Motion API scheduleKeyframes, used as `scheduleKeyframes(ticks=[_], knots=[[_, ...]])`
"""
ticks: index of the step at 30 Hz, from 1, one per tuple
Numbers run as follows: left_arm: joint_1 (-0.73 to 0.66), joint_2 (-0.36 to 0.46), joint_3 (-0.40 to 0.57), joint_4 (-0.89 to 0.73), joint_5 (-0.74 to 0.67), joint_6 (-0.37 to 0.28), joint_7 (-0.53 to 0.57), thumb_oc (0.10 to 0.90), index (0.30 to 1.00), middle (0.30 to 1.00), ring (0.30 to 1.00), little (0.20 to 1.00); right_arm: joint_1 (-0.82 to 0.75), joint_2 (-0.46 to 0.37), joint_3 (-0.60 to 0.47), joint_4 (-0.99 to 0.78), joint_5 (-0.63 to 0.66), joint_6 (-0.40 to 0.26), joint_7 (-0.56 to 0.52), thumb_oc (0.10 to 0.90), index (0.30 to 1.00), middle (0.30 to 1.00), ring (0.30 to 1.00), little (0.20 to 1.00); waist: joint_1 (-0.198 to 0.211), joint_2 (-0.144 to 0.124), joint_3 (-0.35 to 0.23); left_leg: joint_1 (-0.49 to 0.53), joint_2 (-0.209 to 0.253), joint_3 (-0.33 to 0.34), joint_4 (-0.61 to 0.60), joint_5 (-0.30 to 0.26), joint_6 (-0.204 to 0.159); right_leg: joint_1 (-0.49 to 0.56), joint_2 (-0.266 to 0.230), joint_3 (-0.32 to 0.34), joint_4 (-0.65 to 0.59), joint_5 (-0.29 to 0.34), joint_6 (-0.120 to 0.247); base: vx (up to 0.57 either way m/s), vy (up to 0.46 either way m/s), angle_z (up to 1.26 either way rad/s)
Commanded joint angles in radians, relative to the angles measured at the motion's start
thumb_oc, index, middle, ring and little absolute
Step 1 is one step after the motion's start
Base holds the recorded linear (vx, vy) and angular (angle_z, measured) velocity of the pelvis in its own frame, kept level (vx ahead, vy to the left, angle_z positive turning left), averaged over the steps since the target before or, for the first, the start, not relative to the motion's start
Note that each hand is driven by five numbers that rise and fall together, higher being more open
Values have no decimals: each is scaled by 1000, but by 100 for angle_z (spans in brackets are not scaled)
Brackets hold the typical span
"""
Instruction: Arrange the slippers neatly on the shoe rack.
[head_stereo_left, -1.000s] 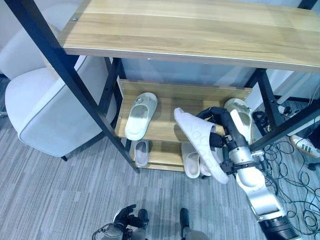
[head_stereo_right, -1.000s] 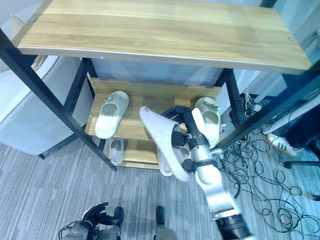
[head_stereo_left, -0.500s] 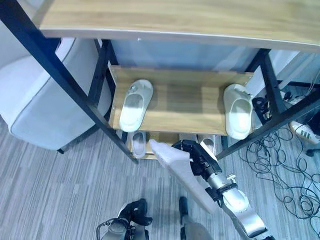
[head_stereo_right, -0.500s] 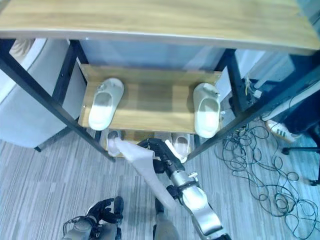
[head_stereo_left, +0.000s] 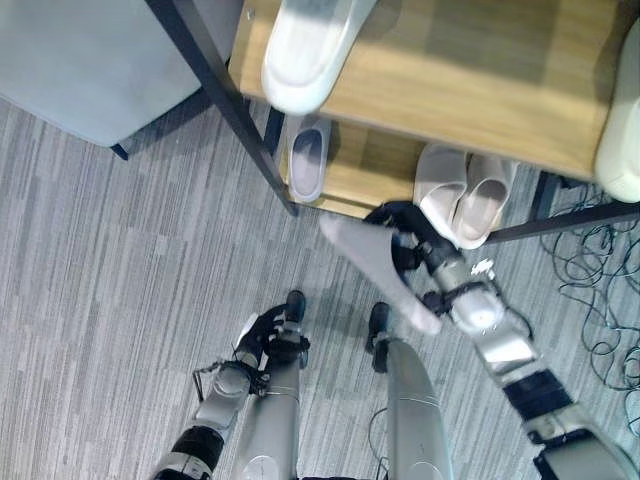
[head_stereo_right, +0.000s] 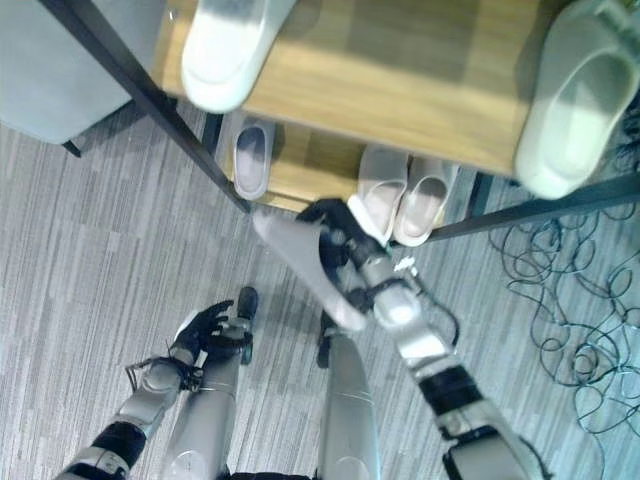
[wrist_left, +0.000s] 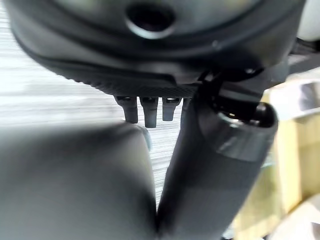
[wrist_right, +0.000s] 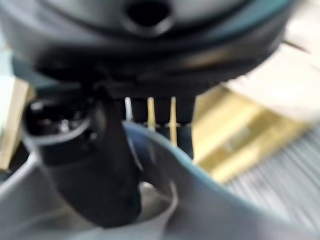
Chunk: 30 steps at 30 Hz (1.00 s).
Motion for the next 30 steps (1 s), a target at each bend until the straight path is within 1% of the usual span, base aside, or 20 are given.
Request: scheduleKeyframes(ticks=[1,2,5,6,7,8,10,11,15,17,19,20,21,22,23,25,26,28,29,30], knots=[[50,3,-30,-52,1,0,2,800,900,900,900,900,-36,-13,-48,-154,-60,-111,-115,400,300,300,300,300,-20,28,-29,-54,52,1,126,-36,42,-37,13,14,62,83,-3,11,65,-1],[22,30,-62,-130,-8,10,1,800,900,900,900,900,-97,-51,-44,-141,-81,-108,-146,400,300,300,300,300,-17,35,-29,-158,47,-2,245,-69,48,-140,13,23,172,51,-11,28,53,-6],[-2,60,-76,-291,-42,24,5,800,900,900,900,900,-149,-92,-64,-121,-106,-96,-184,400,300,300,300,300,-11,52,-29,-301,44,-7,425,-119,58,-272,-2,31,342,-9,-24,42,44,-9],[-10,67,-87,-344,-54,26,1,800,900,900,900,900,-167,-100,-67,-120,-110,-89,-196,400,300,300,300,300,-12,55,-29,-340,41,-11,482,-139,61,-314,-1,39,396,-21,-23,31,34,-2],[-11,68,-87,-345,-54,27,1,800,900,900,900,900,-168,-101,-67,-120,-110,-89,-196,400,300,300,300,300,-11,55,-29,-344,41,-11,487,-142,61,-318,-1,39,401,-24,-23,79,30,0],[-55,92,-110,-460,-81,37,1,800,900,900,900,900,-236,-126,-58,-108,-126,-74,-223,400,300,300,300,300,-11,63,-29,-435,34,-17,627,-177,64,-408,-10,48,541,-69,-34,93,21,0],[-109,114,-135,-552,-95,36,6,800,900,900,900,900,-316,-151,-33,-78,-141,-62,-240,400,300,300,300,300,-11,71,-29,-519,29,-18,761,-217,67,-488,-13,60,664,-93,-36,100,28,0],[-111,115,-133,-554,-96,38,6,800,900,900,900,900,-321,-152,-30,-75,-141,-63,-241,400,300,300,300,300,-12,71,-29,-527,28,-19,770,-220,66,-496,-13,61,673,-97,-36,88,13,3],[-258,181,-194,-737,-120,31,24,800,900,900,900,900,-503,-217,40,-14,-172,-39,-289,400,300,300,300,300,-18,80,-29,-689,13,-29,1025,-287,71,-655,5,93,931,-145,-35,137,34,-1],[-332,257,-223,-864,-107,29,63,800,900,900,900,900,-644,-258,129,107,-175,-33,-336,400,300,300,300,300,-7,64,-29,-697,-1,-34,1156,-360,64,-693,20,138,1100,-182,-35,210,45,-14],[-328,269,-216,-903,-104,26,77,800,900,900,900,900,-677,-257,142,126,-170,-30,-346,400,300,300,300,300,-1,61,-29,-697,-2,-40,1194,-376,65,-702,30,154,1139,-185,-35,113,28,-9],[-309,296,-203,-962,-131,26,99,800,900,900,900,900,-737,-279,196,183,-160,-16,-363,400,300,300,300,300,14,56,-29,-697,1,-47,1269,-410,60,-714,45,190,1227,-193,-34,92,45,-11],[-315,331,-201,-993,-121,25,102,800,900,900,900,900,-769,-291,222,224,-148,-13,-369,400,300,300,300,300,21,57,-29,-697,-3,-55,1309,-424,58,-717,49,205,1263,-197,-34,94,45,-14],[-314,331,-199,-994,-121,26,102,800,900,900,900,900,-774,-289,226,229,-146,-15,-370,400,300,300,300,300,21,55,-29,-697,-1,-53,1309,-424,58,-719,50,207,1263,-196,-35,71,45,-10],[-313,390,-179,-1057,-105,25,126,800,900,900,900,900,-813,-313,264,257,-138,-11,-376,400,300,300,300,300,31,55,-29,-697,-1,-65,1357,-450,54,-720,58,231,1321,-201,-31,60,51,-5],[-305,430,-166,-1088,-122,26,139,800,900,900,900,900,-855,-326,307,310,-125,-11,-378,400,300,300,300,300,42,52,-29,-697,-6,-70,1413,-473,53,-725,64,248,1379,-203,-31,52,59,-6],[-305,430,-165,-1088,-122,26,139,800,900,900,900,900,-857,-325,308,311,-124,-11,-378,400,300,300,300,300,42,51,-29,-697,-6,-69,1413,-473,53,-726,64,249,1379,-203,-31,32,62,-14],[-307,524,-166,-1140,-145,17,153,800,900,900,900,900,-946,-327,415,392,-100,-7,-372,400,300,300,300,300,64,51,-29,-697,-10,-89,1482,-504,53,-723,71,257,1427,-205,-35,21,68,-12],[-305,525,-163,-1142,-145,18,154,800,900,900,900,900,-950,-324,419,397,-98,-9,-373,400,300,300,300,300,63,52,-29,-697,-9,-91,1484,-506,52,-723,72,256,1427,-205,-35,19,88,-9],[-288,563,-154,-1167,-160,13,162,800,900,900,900,900,-968,-326,457,421,-99,-6,-375,400,300,300,300,300,74,54,-29,-697,-9,-100,1504,-516,48,-715,65,256,1434,-208,-34,18,61,-15]])
